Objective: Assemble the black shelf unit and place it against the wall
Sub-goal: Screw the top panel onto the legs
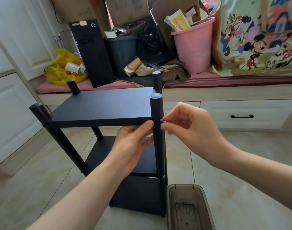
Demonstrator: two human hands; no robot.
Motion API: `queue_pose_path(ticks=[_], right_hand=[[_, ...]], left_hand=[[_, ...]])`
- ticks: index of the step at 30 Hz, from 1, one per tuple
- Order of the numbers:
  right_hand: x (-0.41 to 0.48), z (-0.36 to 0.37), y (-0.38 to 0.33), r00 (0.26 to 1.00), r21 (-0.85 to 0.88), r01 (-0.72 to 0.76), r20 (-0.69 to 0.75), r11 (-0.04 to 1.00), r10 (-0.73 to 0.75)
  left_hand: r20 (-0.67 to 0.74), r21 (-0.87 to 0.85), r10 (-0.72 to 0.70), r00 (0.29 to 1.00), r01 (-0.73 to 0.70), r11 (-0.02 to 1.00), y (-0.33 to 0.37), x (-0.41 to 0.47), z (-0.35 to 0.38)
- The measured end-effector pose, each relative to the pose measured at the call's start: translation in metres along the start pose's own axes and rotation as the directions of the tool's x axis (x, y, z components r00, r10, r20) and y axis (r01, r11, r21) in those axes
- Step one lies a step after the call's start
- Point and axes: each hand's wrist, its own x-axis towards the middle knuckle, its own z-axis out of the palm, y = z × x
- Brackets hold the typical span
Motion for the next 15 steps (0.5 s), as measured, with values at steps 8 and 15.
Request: queue_pose_path(ticks=[8, 15], right_hand=[[0.0019, 0.0022, 0.0014, 1.0, 0.011, -0.028, -0.011, 1.0, 0.028], [0.0054, 0.0012, -0.0011, 0.996, 0.048, -0.093, -0.001, 0.995, 0.093]], left_hand=[[0.023, -0.012, 0.006, 1.0, -0.006, 1.0, -0.0004, 0.001, -0.0002], [0.04, 0.014, 0.012, 0.999, -0.013, 1.0, 0.0001, 0.0016, -0.0019]])
